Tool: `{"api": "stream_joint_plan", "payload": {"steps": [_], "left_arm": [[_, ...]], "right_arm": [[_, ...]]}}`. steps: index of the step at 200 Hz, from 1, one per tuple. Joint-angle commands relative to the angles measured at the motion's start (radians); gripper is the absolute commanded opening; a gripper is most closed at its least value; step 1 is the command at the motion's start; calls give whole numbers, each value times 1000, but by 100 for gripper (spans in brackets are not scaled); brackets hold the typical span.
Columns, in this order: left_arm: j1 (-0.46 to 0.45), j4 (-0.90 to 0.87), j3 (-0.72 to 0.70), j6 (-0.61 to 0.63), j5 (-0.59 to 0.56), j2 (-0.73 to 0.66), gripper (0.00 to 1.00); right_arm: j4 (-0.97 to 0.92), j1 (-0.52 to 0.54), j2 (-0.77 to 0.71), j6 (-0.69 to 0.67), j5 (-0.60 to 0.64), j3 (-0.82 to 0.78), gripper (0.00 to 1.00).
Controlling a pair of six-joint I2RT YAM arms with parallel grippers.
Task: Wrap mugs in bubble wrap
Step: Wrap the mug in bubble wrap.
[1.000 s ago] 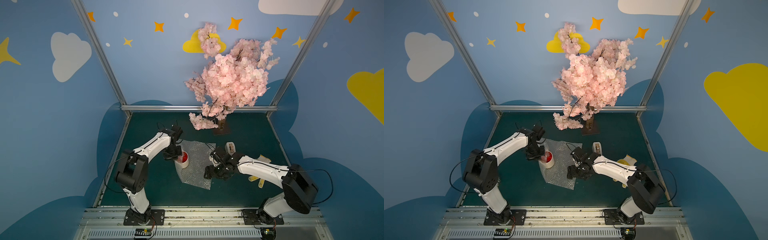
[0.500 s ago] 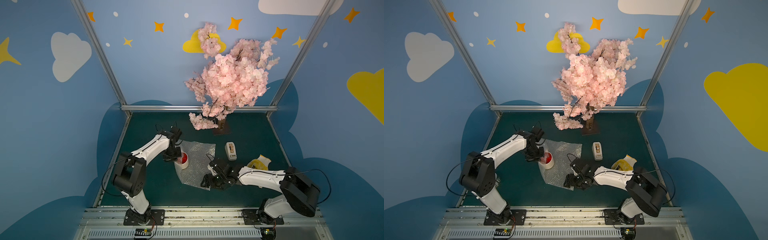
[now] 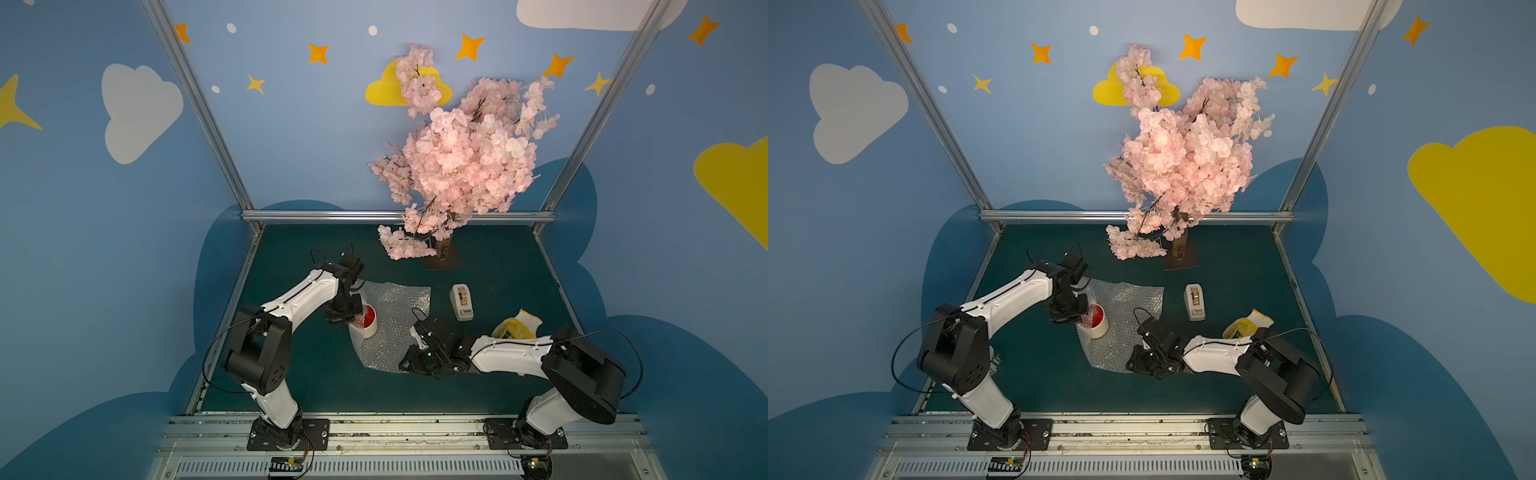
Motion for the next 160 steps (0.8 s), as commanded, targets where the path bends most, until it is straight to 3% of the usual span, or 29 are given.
{"api": "stream_joint_plan", "payload": {"steps": [1,69,120,160], "left_arm": [[-5,-7,-3,3,16,-15,3],[-19,-5,15,29,22,2,3],[-54,-33,55,60,-15,37,3],[-77,-21,50,97,-34,36,3]], "right_arm": [[-93,3,-49,-21,67,-1,21],[-288,-2,-66,-205,75,167,0],[-313,-5,-36,-330,-29,328,0],[-235,-42,26,-334,-136,408,0]]}}
